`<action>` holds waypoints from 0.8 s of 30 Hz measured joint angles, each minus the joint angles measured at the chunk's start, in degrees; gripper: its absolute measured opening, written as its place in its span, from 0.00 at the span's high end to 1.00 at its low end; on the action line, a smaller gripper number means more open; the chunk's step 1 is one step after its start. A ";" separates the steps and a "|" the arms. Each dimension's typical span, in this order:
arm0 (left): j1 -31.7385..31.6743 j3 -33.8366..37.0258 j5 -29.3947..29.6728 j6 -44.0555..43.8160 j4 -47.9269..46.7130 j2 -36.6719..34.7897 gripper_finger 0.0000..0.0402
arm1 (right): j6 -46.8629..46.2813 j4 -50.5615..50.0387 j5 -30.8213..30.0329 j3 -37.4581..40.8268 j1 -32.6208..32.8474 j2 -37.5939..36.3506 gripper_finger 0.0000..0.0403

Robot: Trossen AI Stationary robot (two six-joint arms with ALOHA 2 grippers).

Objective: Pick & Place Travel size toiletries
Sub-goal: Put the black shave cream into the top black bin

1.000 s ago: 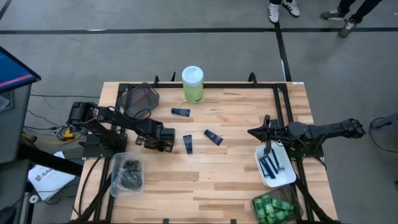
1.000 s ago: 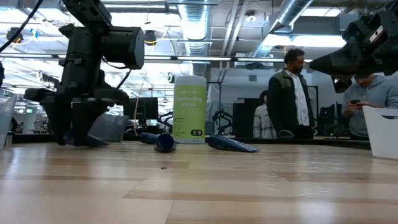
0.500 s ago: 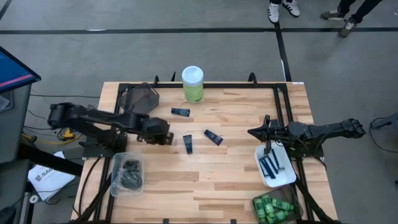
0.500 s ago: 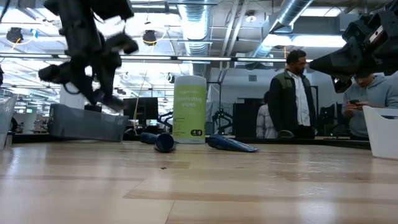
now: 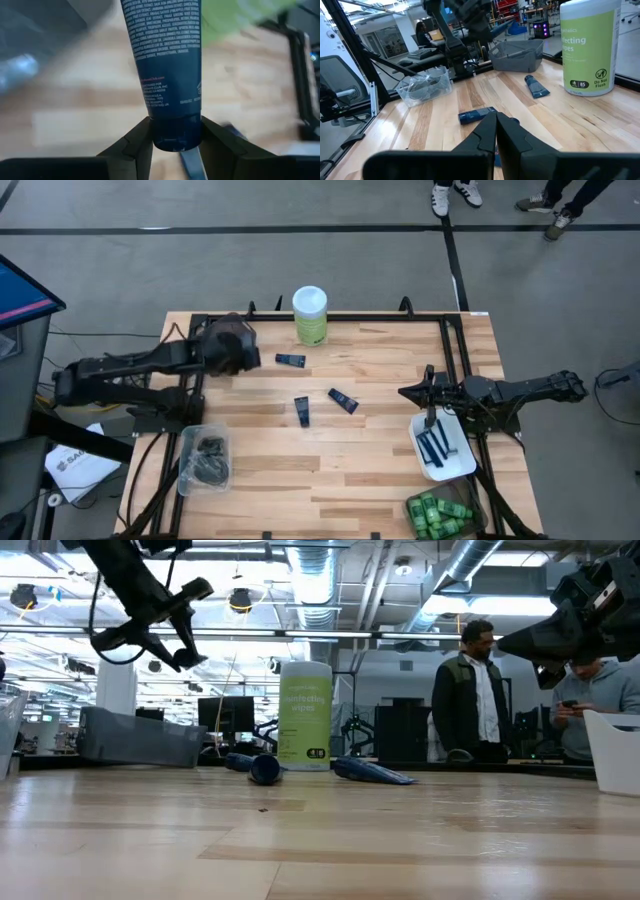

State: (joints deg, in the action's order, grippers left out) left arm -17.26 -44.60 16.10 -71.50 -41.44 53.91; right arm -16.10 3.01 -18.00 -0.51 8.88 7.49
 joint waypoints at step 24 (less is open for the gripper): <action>-26.15 -0.02 1.07 25.09 -0.08 16.12 0.67 | 0.00 -0.01 0.00 0.00 0.01 -0.02 0.99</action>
State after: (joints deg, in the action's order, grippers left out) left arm -43.41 -44.62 17.17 -46.41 -41.52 70.03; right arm -16.10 3.01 -18.00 -0.51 8.88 7.46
